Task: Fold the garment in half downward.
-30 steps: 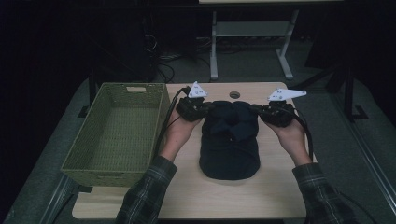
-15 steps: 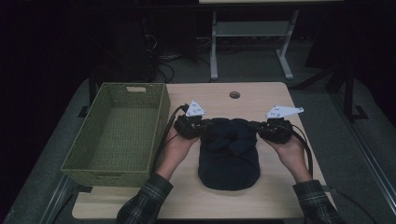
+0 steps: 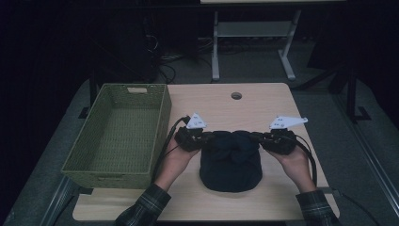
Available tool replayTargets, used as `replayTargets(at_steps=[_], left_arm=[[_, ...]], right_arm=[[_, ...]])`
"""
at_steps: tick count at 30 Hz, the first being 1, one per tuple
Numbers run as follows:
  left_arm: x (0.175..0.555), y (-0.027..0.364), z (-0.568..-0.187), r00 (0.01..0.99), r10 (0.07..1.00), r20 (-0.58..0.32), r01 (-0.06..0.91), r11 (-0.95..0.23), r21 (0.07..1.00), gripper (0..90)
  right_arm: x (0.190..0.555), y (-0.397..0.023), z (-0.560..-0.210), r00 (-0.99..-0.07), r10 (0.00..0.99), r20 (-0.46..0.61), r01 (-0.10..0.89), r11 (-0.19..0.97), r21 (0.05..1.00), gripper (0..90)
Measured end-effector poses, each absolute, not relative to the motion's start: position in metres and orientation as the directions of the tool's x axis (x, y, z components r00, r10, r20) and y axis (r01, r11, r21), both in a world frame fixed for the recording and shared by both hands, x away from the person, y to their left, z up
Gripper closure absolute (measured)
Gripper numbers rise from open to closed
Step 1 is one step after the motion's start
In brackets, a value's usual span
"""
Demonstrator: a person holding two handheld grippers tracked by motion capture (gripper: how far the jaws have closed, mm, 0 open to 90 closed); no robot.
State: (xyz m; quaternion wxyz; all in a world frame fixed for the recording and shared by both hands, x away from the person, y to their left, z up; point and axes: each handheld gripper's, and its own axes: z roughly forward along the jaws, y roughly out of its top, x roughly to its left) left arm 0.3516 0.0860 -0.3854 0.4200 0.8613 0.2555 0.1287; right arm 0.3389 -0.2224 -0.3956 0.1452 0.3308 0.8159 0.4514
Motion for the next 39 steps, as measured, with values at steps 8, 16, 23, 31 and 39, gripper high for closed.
replayTargets(at_steps=[8, 16, 23, 31, 39], left_arm=[[0.337, 0.086, -0.391, 0.853, 0.522, 0.0, 0.331, -0.54, 0.774, 80.2], [0.321, 0.089, -0.402, 0.867, 0.498, -0.002, 0.334, -0.579, 0.743, 79.9], [0.311, 0.088, -0.414, 0.872, 0.488, -0.036, 0.358, -0.585, 0.728, 79.9], [0.298, 0.091, -0.423, 0.879, 0.471, -0.07, 0.376, -0.598, 0.707, 78.4], [0.287, 0.092, -0.429, 0.879, 0.469, -0.09, 0.392, -0.602, 0.695, 77.0]], right_arm=[[0.32, -0.225, -0.404, -0.763, 0.642, 0.076, 0.421, 0.404, 0.812, 79.0], [0.301, -0.222, -0.419, -0.778, 0.618, 0.11, 0.448, 0.425, 0.787, 76.8], [0.29, -0.222, -0.43, -0.789, 0.597, 0.148, 0.473, 0.435, 0.766, 74.4], [0.278, -0.219, -0.438, -0.796, 0.578, 0.179, 0.494, 0.45, 0.744, 70.8], [0.267, -0.217, -0.444, -0.808, 0.558, 0.187, 0.487, 0.455, 0.745, 65.8]])
